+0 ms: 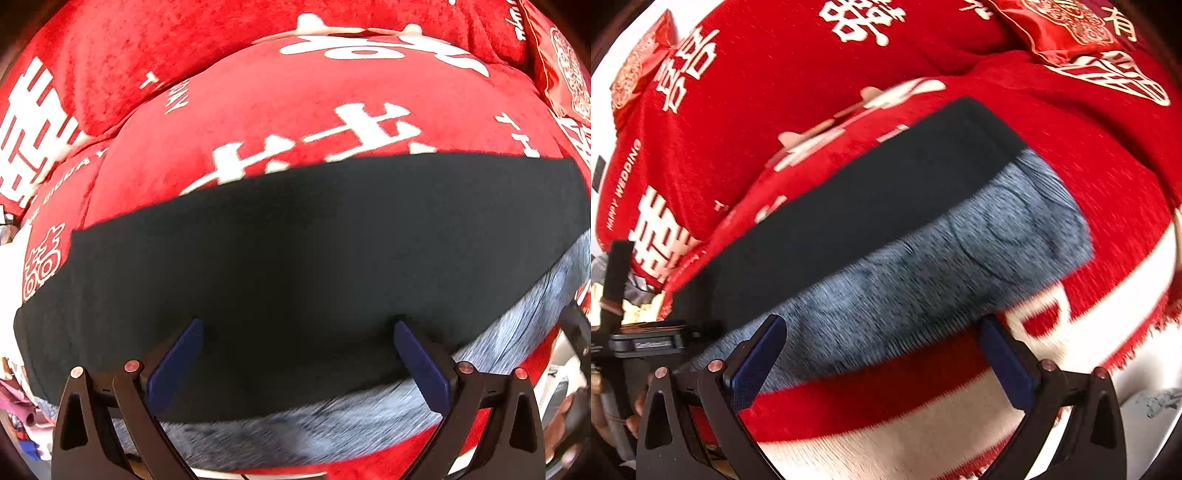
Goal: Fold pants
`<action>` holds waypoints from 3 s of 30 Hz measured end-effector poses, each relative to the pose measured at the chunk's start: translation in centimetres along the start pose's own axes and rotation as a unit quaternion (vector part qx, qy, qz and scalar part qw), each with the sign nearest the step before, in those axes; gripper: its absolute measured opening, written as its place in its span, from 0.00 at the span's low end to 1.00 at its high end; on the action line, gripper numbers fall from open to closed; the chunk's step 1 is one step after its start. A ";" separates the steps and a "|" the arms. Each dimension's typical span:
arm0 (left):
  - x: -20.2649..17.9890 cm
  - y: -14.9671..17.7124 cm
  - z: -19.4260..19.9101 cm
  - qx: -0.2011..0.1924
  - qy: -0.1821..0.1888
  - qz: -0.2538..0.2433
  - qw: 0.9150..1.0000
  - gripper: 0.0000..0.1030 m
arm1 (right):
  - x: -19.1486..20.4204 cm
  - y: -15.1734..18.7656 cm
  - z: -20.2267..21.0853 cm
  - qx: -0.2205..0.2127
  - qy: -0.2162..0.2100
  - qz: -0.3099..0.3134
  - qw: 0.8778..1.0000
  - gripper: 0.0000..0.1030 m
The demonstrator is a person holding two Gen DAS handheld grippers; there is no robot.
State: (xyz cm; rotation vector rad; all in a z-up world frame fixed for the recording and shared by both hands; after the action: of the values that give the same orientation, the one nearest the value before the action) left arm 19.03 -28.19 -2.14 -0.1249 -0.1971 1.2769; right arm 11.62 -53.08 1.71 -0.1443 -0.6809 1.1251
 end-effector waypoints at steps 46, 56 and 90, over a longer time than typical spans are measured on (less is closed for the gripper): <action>-3.1 0.9 -0.3 0.016 0.013 0.035 0.999 1.00 | 5.4 -5.5 -0.5 -0.024 0.073 0.113 0.991 0.23; 5.4 1.2 2.5 0.000 0.101 0.090 0.991 1.00 | 18.4 -2.8 3.7 -0.121 0.166 0.329 0.922 0.23; 17.4 6.2 3.7 -0.035 0.095 0.163 0.981 1.00 | 22.3 7.7 2.6 0.012 0.073 0.370 0.926 0.77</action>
State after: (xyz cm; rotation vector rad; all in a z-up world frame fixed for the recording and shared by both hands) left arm 17.23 -9.80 1.60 -0.3506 -0.0571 1.5755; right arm 9.80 -30.90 9.95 -0.4893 -0.4824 1.8238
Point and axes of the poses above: each gripper's, at about its wrist camera, not at the fingertips, and z roughly against the way its jaws point, x to its left, y to its underside, the point moved 8 cm from there along -z, roughly the way its jaws point, and after that the axes turned 5 degrees about -z, right-handed, at the moved point
